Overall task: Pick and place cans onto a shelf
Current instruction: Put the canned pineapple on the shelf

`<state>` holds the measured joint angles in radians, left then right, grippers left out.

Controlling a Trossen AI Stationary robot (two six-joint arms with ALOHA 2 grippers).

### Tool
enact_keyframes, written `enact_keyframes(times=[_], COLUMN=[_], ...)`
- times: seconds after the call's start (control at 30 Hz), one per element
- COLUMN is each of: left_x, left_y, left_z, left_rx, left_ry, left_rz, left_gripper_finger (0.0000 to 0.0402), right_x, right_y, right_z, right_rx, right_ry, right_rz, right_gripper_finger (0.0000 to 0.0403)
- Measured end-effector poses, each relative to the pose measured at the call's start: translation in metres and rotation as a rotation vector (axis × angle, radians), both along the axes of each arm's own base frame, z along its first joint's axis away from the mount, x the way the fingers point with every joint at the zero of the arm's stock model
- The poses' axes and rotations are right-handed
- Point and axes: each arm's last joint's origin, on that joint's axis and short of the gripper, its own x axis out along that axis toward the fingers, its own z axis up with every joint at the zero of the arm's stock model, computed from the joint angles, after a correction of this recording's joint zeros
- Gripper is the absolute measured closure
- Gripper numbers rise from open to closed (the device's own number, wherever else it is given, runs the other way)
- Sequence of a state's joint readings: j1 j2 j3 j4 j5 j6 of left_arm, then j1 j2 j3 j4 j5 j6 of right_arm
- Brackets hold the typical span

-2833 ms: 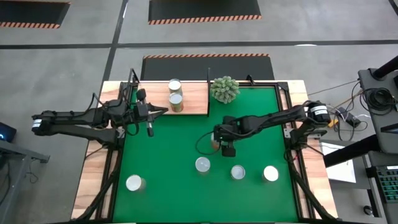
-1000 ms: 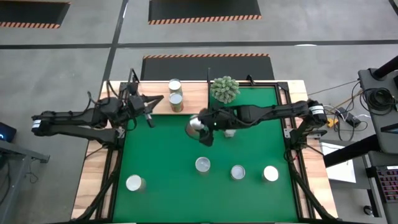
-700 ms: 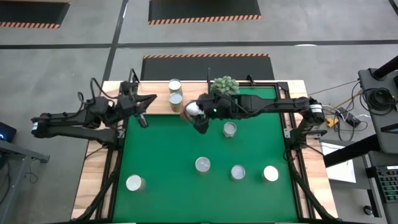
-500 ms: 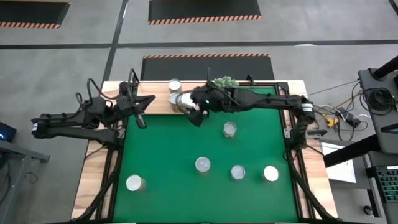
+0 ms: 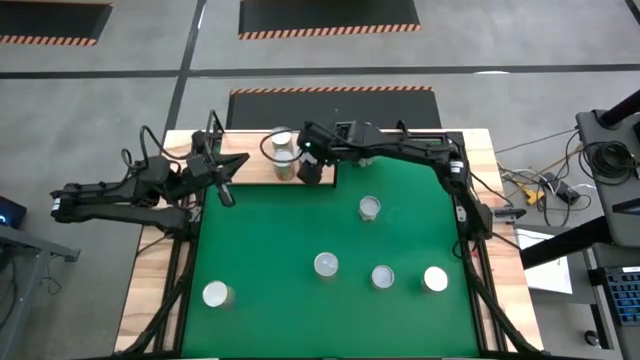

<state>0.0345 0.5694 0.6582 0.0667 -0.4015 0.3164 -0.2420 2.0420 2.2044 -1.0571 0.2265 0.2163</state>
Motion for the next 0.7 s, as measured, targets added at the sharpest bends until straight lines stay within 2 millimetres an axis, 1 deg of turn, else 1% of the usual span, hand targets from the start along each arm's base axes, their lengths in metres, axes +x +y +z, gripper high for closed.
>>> enact_keyframes(times=[0.13,0.3,0.4,0.5,0.7], left_x=[0.000,0.000,0.000,0.000,0.000], left_y=[0.000,0.000,0.000,0.000,0.000], left_z=[0.000,0.000,0.000,0.000,0.000], left_rx=[0.000,0.000,0.000,0.000,0.000], left_ry=[0.002,0.002,0.003,0.003,0.003], left_rz=[0.000,0.000,0.000,0.000,0.000], left_gripper_finger=[0.0402,0.0402,0.0402,0.0402,0.0402], right_x=[0.004,0.013,0.017,0.018,0.020], right_y=[-0.002,-0.004,-0.005,-0.006,-0.008], right_z=[-0.011,-0.031,-0.039,-0.045,-0.051], right_rx=[0.008,0.017,0.021,0.026,0.028], right_ry=[0.030,0.075,0.093,0.111,0.124], right_rz=[-0.008,-0.016,-0.016,-0.017,-0.021], right_gripper_finger=[0.0118,0.0116,0.0116,0.0115,0.0115])
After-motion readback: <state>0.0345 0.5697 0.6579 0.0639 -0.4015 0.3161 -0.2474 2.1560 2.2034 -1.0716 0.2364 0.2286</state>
